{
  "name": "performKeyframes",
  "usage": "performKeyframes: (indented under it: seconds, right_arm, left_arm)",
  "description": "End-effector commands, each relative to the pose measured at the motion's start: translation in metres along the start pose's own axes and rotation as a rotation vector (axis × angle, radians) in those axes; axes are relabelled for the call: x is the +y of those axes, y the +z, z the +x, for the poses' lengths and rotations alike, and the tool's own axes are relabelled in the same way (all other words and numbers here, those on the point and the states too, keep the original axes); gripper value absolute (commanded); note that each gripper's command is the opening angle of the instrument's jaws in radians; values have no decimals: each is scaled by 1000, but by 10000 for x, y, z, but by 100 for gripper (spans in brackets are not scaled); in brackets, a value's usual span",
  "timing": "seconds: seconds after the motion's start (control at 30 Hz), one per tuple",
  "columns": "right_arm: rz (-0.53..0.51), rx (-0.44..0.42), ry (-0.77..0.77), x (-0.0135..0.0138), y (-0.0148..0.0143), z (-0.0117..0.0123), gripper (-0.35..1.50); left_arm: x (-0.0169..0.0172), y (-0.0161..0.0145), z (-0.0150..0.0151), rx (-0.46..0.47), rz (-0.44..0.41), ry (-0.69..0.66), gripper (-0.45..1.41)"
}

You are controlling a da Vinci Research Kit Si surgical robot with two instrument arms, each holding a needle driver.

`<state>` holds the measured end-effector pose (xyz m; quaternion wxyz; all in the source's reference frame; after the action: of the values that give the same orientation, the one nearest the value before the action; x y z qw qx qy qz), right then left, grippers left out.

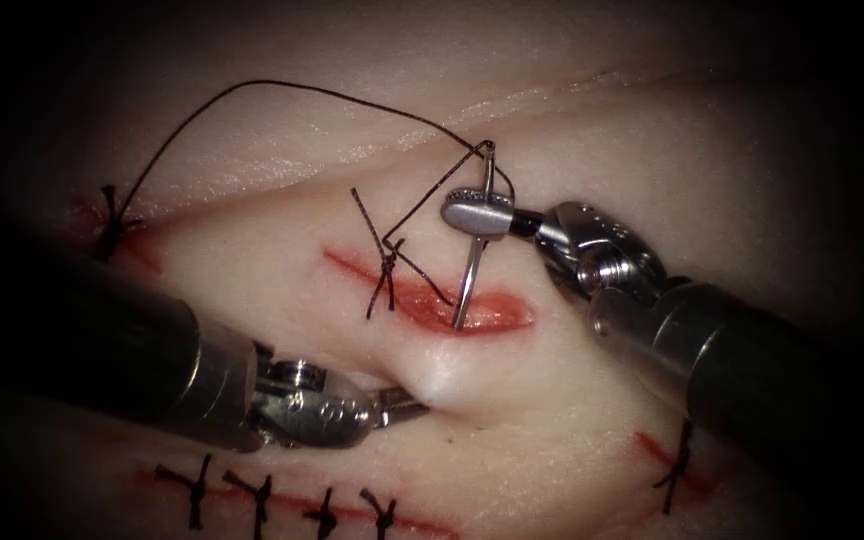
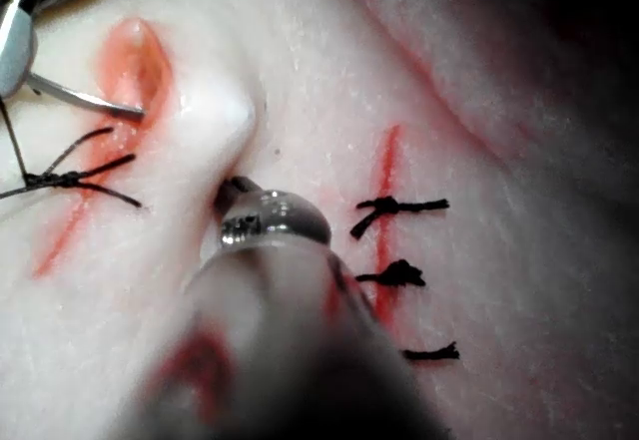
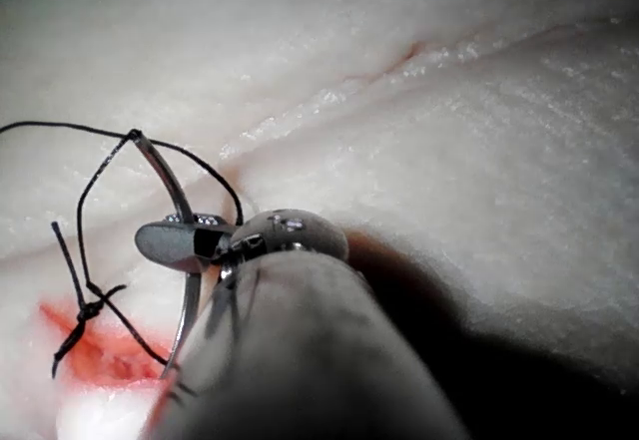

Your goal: Wound Closure

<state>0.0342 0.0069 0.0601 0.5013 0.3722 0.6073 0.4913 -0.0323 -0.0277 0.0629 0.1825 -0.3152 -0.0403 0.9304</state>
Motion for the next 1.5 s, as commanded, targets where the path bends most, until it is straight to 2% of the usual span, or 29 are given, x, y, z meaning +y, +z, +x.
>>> performKeyframes:
  seconds: [0.03, 0.1, 0.27, 0.37, 0.8, 1.17, 1.33, 1.4, 1.43, 1.47, 1.5]
  right_arm:
    - [6, 0, 50, 1, 12, -6, -35]
    - [9, 1, 91, -2, 16, -8, -35]
    - [45, 9, 333, -7, 22, -14, -35]
    - [61, -1, 386, -10, 23, -19, -35]
    - [89, -21, 472, -25, 30, -31, -35]
    - [128, -34, 688, -33, 33, -39, -35]
    - [126, -31, 697, -34, 35, -36, -35]
    - [140, 28, 634, -30, 36, -31, -35]
    - [160, 58, 622, -28, 36, -29, 5]
    - [168, 87, 584, -25, 35, -23, 101]
    - [167, 91, 557, -23, 34, -20, 113]
  left_arm:
    - [6, 6, -6, -3, -1, 0, 4]
    - [6, 6, -6, -5, 2, 0, 4]
    - [5, 7, -6, -4, 2, 0, 4]
    - [5, 7, -6, -6, 4, 0, 4]
    - [5, 6, -8, -7, 7, 1, 4]
    - [5, 5, -9, -7, 6, 2, 2]
    - [6, 5, -9, -7, 6, 2, 2]
    - [7, 4, -9, -7, 6, 2, 2]
    - [8, 2, -8, -7, 5, 1, 2]
    - [11, -2, -8, -7, 3, -5, 2]
    - [13, -5, -7, -7, 1, 2, 2]
